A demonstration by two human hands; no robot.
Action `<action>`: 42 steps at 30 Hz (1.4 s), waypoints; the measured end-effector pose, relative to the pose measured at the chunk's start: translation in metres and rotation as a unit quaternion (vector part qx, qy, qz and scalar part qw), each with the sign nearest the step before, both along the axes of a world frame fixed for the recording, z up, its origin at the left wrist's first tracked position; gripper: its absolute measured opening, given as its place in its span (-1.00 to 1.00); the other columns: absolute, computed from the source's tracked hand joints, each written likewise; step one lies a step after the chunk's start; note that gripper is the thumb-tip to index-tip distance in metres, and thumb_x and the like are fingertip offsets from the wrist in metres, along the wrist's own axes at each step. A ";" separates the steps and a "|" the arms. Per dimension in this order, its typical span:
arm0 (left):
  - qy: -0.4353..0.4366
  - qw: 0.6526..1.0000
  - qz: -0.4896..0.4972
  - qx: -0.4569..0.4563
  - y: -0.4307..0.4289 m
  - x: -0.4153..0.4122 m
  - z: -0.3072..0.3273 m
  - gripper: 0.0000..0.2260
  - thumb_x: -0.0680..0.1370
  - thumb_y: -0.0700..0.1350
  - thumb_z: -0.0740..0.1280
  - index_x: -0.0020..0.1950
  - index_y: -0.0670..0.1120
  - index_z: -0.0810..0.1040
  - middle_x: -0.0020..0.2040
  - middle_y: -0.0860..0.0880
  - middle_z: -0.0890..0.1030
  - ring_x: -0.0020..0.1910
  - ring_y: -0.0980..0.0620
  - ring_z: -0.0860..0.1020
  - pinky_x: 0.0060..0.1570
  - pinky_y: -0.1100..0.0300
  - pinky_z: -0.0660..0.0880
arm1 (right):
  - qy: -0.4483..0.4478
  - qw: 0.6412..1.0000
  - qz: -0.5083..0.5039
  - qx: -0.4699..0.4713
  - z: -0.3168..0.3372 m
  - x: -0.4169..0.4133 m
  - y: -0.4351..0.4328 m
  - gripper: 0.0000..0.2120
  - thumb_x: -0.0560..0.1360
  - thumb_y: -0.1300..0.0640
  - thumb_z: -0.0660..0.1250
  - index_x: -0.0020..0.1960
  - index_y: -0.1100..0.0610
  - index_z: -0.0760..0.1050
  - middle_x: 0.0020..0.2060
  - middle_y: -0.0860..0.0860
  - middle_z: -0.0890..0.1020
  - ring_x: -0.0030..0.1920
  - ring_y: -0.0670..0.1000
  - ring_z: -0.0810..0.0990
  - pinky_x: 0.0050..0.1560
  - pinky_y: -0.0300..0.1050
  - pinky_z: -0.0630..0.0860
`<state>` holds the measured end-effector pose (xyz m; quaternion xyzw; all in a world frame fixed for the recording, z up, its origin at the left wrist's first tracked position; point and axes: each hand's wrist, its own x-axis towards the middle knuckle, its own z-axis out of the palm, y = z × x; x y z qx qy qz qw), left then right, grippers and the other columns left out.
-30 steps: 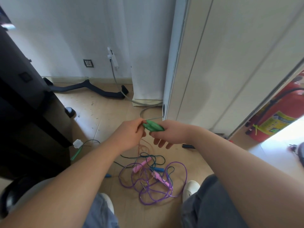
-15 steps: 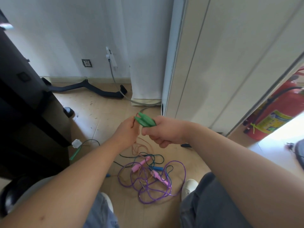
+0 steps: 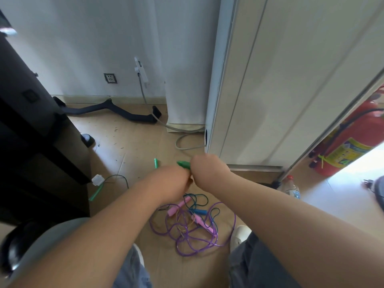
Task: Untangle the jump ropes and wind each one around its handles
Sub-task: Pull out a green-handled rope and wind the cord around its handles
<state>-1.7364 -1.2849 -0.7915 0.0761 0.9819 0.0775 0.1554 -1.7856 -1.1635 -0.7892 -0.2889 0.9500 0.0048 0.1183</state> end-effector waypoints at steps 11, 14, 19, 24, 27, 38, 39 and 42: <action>0.083 0.961 0.102 0.245 -0.058 -0.007 0.034 -0.58 0.48 0.32 0.25 -0.30 0.02 0.59 -0.46 0.03 0.49 -0.49 0.12 0.39 -0.36 0.22 0.42 | -0.032 0.982 0.184 -0.026 0.017 0.007 -0.002 -0.89 0.57 0.13 0.24 0.05 0.12 0.51 -0.25 0.00 0.50 -0.24 0.08 0.51 -0.24 -0.12 0.39; 0.095 0.934 0.179 0.295 -0.070 -0.010 0.032 -0.49 0.44 0.39 0.21 -0.32 -0.03 0.59 -0.48 0.05 0.48 -0.48 0.10 0.40 -0.29 0.16 0.41 | -0.014 0.978 0.163 -0.131 0.030 0.009 -0.004 -0.90 0.56 0.10 0.25 0.02 0.10 0.49 -0.31 -0.03 0.47 -0.27 0.06 0.48 -0.27 -0.13 0.34; 0.065 0.887 0.257 0.378 -0.047 -0.014 0.015 -0.58 0.63 0.12 0.26 -0.39 -0.01 0.46 -0.45 0.05 0.46 -0.45 0.09 0.38 -0.25 0.14 0.38 | -0.005 0.962 0.058 -0.267 0.042 0.012 -0.001 -0.89 0.52 0.16 0.27 -0.13 0.00 0.37 -0.40 -0.08 0.44 -0.37 -0.02 0.44 -0.38 -0.22 0.30; 0.022 0.901 0.234 0.364 -0.021 -0.011 -0.002 -0.48 0.67 0.18 0.09 -0.40 -0.03 0.44 -0.54 0.08 0.39 -0.55 0.09 0.32 -0.36 0.18 0.26 | -0.006 0.955 -0.079 -0.286 0.032 -0.004 0.004 -0.83 0.51 0.10 0.24 0.06 0.10 0.52 -0.19 0.05 0.60 -0.17 0.13 0.55 -0.21 -0.05 0.50; 0.068 0.932 0.176 0.310 -0.009 -0.005 0.000 -0.52 0.69 0.13 0.06 -0.31 -0.02 0.52 -0.42 0.09 0.49 -0.45 0.12 0.44 -0.36 0.21 0.29 | -0.001 0.962 -0.122 -0.245 0.024 -0.015 0.010 -0.91 0.53 0.11 0.23 0.01 0.10 0.45 -0.18 0.06 0.54 -0.19 0.15 0.49 -0.20 -0.09 0.40; 0.243 0.940 0.007 0.238 -0.036 -0.005 0.026 -0.63 0.55 0.21 0.32 -0.35 0.00 0.54 -0.45 0.06 0.49 -0.44 0.12 0.45 -0.38 0.21 0.38 | -0.016 0.994 0.105 0.014 0.015 -0.005 0.012 -0.92 0.53 0.20 0.22 -0.06 0.11 0.49 -0.29 0.01 0.51 -0.26 0.08 0.54 -0.22 -0.06 0.53; 0.244 0.939 0.038 0.238 -0.039 -0.007 0.026 -0.62 0.54 0.21 0.33 -0.37 0.01 0.54 -0.47 0.06 0.48 -0.46 0.11 0.44 -0.37 0.23 0.35 | -0.018 0.992 0.124 0.010 0.017 -0.003 0.010 -0.93 0.54 0.18 0.23 -0.11 0.07 0.44 -0.31 -0.01 0.49 -0.27 0.08 0.52 -0.22 -0.06 0.52; 0.190 0.932 0.158 0.264 -0.045 -0.013 0.019 -0.53 0.55 0.25 0.30 -0.44 -0.03 0.51 -0.52 0.04 0.45 -0.52 0.12 0.39 -0.38 0.19 0.37 | -0.030 0.987 0.153 -0.041 0.028 0.003 0.006 -0.88 0.53 0.12 0.26 -0.18 0.03 0.39 -0.37 -0.05 0.45 -0.30 0.05 0.51 -0.24 -0.09 0.49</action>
